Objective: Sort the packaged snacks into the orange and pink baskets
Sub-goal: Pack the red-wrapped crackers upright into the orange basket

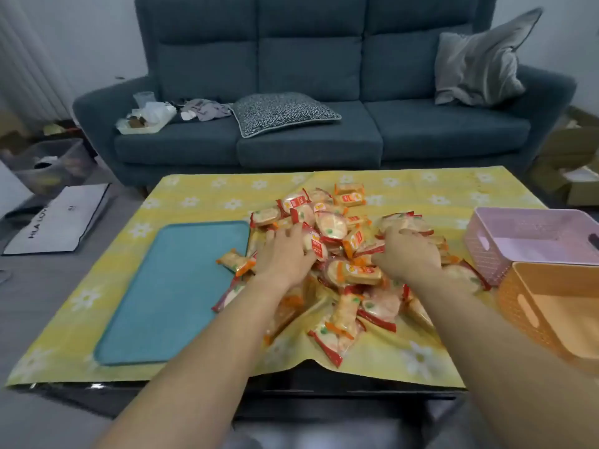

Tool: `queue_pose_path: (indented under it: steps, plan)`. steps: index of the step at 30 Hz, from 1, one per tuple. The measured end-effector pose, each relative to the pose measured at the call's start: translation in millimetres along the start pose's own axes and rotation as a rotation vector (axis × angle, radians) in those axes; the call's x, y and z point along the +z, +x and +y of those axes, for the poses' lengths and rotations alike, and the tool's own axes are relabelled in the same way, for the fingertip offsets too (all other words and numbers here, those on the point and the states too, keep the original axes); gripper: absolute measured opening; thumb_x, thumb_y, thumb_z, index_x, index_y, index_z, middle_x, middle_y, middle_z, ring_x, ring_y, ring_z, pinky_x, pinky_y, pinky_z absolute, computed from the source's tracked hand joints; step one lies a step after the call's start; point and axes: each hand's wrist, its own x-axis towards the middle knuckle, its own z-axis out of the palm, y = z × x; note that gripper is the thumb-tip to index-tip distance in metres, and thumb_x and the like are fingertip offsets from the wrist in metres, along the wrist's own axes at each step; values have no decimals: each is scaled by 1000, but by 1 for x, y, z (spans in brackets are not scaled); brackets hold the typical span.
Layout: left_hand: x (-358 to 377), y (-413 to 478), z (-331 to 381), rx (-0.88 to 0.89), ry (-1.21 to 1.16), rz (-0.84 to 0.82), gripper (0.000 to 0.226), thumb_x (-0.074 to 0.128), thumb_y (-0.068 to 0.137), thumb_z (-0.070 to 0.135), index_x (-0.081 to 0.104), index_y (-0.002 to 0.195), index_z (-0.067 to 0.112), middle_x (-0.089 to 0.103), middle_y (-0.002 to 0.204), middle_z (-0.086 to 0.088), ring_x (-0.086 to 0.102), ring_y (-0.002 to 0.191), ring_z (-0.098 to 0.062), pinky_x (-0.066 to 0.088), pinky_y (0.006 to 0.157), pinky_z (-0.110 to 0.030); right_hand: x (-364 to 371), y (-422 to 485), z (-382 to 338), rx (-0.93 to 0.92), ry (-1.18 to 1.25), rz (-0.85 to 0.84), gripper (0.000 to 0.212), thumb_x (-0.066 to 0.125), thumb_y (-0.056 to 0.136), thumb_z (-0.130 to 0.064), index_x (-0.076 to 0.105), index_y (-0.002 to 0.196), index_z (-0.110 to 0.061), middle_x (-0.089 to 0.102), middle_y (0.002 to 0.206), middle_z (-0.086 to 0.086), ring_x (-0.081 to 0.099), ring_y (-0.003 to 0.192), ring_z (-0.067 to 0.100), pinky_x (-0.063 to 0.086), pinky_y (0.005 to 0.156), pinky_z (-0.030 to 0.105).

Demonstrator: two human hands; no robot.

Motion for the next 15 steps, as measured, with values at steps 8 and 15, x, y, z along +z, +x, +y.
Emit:
queue_pose_path:
  steps: [8,15]
  plan:
    - [59,40,3,-222,-32,44,62,53,94,54,37,147,25,48,150,-7,28,145,-36,26,112,-55,45,23,28,74,-64,-100,48,64,90,-33,49,132,-16,54,137,12,49,127,37,47,92,46]
    - [58,60,1,-304,-364,104,85,81,79,29,34,149,20,50,145,-8,48,133,-31,40,106,-52,42,41,41,24,-99,-221,34,79,76,-36,57,97,-20,67,106,4,61,106,31,52,88,41]
